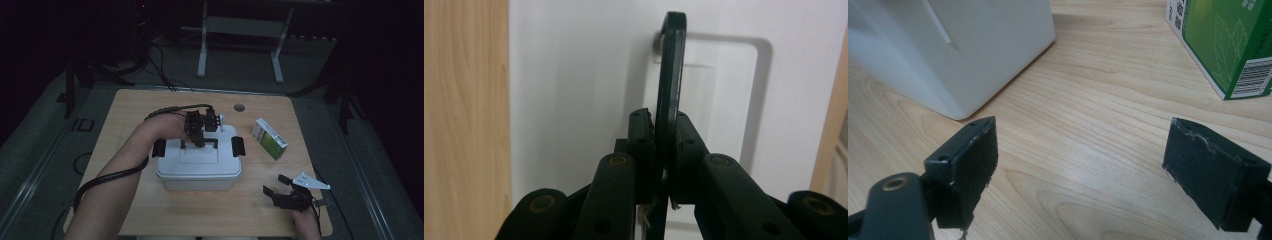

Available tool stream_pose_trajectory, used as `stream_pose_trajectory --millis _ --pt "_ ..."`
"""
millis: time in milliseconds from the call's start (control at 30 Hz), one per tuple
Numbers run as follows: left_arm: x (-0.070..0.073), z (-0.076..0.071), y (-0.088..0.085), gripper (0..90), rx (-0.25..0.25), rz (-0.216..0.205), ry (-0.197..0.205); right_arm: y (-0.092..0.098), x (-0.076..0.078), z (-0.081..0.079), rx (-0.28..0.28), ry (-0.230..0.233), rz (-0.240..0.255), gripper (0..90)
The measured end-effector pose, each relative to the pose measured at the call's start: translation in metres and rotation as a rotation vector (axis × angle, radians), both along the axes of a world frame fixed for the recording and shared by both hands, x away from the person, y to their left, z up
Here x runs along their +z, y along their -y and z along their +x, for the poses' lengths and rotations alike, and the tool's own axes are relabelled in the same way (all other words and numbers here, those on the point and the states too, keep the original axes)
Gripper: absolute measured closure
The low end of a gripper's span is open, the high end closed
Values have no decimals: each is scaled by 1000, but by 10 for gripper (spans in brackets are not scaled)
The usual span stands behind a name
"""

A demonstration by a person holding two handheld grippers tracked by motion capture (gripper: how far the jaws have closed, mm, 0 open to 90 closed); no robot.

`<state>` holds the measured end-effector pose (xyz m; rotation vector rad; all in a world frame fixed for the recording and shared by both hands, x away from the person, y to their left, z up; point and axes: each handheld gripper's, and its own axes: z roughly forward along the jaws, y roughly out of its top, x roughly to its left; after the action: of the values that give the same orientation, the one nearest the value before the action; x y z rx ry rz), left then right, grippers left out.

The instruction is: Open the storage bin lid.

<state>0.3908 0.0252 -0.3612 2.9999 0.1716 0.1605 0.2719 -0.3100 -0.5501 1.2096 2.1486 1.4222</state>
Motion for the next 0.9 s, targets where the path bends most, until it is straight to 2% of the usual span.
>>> stream_pose_trajectory --millis 100,500,800,900 --pt "1 -1 0 829 -20 6 14 0 0 0 0 -1 -3 140" --pt "9 -2 -4 833 -12 -6 29 0 -1 0 0 -4 -3 140" --pt "28 -6 -14 833 15 -22 87 -1 0 0 0 -11 -1 140" --pt "33 -7 -19 833 22 -27 92 -1 0 0 0 -10 0 140"
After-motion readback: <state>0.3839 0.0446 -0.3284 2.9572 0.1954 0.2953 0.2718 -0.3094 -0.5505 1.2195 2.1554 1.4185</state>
